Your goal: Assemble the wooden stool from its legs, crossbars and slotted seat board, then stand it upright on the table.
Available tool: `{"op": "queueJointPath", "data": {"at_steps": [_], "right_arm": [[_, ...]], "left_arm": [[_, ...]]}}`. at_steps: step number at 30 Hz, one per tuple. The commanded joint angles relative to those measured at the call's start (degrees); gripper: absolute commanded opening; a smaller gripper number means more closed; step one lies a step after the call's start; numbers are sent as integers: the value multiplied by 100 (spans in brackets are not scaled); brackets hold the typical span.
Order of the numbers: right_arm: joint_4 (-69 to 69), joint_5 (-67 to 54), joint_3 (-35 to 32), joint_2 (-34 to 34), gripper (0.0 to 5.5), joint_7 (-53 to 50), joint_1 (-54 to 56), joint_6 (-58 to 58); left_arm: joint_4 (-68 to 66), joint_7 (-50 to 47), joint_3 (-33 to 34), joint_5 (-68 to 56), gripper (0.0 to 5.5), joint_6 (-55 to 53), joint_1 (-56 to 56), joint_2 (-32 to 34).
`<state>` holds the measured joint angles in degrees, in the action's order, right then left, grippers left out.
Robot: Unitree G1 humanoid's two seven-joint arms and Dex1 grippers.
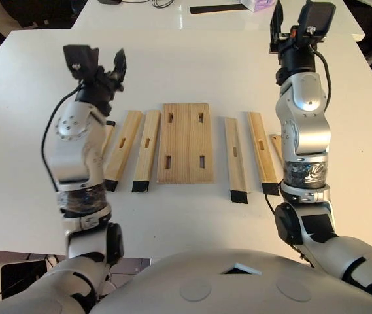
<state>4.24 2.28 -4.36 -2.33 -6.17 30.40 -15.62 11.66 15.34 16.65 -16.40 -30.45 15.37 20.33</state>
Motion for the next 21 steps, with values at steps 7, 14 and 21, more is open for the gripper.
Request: {"op": "queueJointPath", "data": {"at_steps": [7,14,21], "right_arm": [[311,135,-250,-288,296,-148,-336,-72],[375,206,-214,-391,296,-112,-420,-125],[334,239,-212,-419,296,-122,-497,-89]], "left_arm": [[-1508,1655,636,-409,303,-309,-829,1580],[-1721,2182,337,-154,303,119,-1808,1692],[-1527,2315,242,-280,303,84,-2117,1552]]}}
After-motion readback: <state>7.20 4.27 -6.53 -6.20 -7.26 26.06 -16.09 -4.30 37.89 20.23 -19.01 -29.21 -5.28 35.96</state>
